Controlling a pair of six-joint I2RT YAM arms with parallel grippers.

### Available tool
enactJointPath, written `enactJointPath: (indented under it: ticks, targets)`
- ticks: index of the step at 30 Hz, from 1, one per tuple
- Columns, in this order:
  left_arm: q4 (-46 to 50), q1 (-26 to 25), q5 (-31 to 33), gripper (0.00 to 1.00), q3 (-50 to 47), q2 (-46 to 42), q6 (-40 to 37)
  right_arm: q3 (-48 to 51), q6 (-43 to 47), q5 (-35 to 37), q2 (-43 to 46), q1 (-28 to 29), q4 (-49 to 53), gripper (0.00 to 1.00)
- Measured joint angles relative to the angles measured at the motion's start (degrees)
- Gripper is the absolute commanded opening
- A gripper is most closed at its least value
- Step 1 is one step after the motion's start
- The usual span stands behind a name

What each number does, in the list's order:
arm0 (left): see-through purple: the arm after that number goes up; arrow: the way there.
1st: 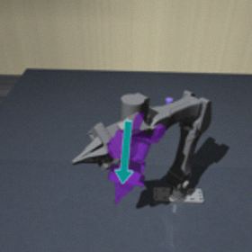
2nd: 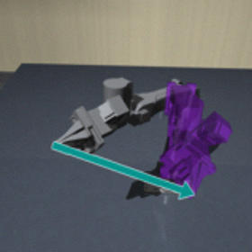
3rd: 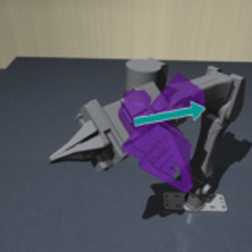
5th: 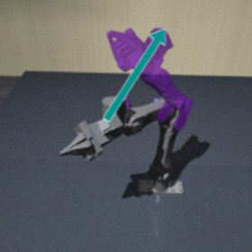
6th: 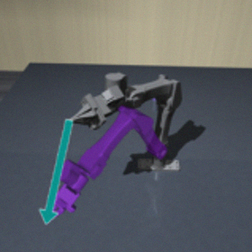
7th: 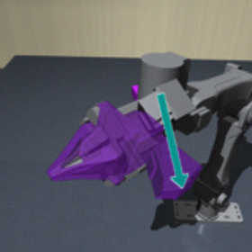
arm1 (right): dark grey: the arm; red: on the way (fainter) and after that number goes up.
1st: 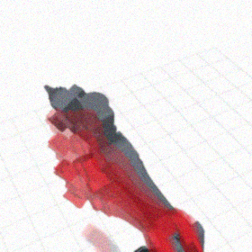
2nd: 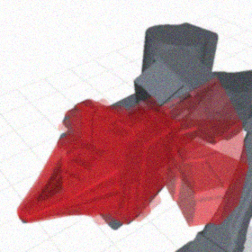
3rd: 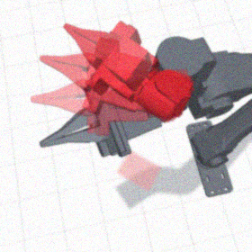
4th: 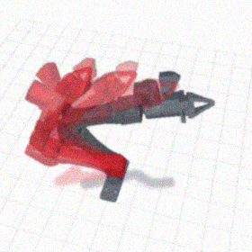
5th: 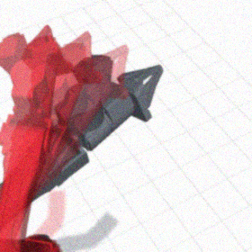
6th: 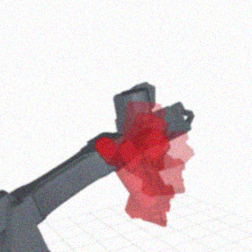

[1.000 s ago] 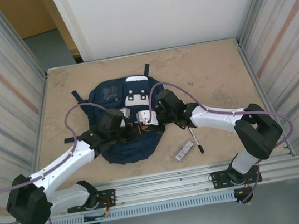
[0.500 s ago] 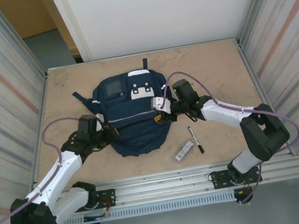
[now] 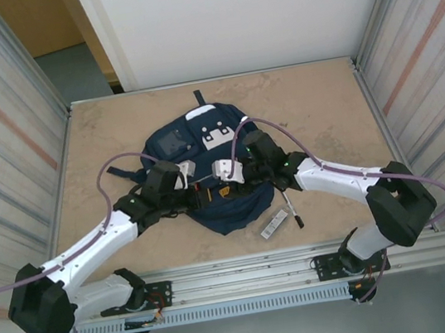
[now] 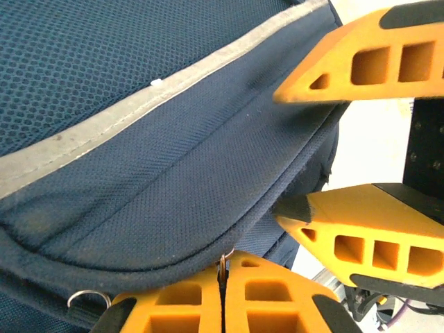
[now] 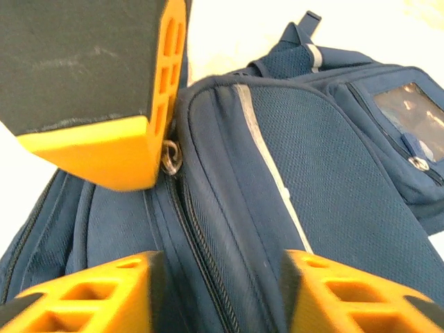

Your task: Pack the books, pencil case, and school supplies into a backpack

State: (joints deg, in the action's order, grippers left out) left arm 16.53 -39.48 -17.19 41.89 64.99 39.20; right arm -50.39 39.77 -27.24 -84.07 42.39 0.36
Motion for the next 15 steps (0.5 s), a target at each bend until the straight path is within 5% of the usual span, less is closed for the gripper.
enactJointPath:
  ticks: [2, 5, 15]
  targets:
    - [-0.02, 0.00, -0.04, 0.00, 0.02, -0.07, -0.02, 0.28, 1.07, -0.66, -0.17, 0.02, -0.35, 0.10]
    - [1.38, 1.36, 0.52, 0.00, 0.00, -1.36, -0.48, 1.22, 3.13, -1.31, -0.11, -0.09, -1.88, 0.00]
    - [2.86, 23.28, -12.15, 0.00, -7.39, -10.10, -2.25, 1.97, 7.67, -4.04, 1.73, 0.15, -5.14, 0.00]
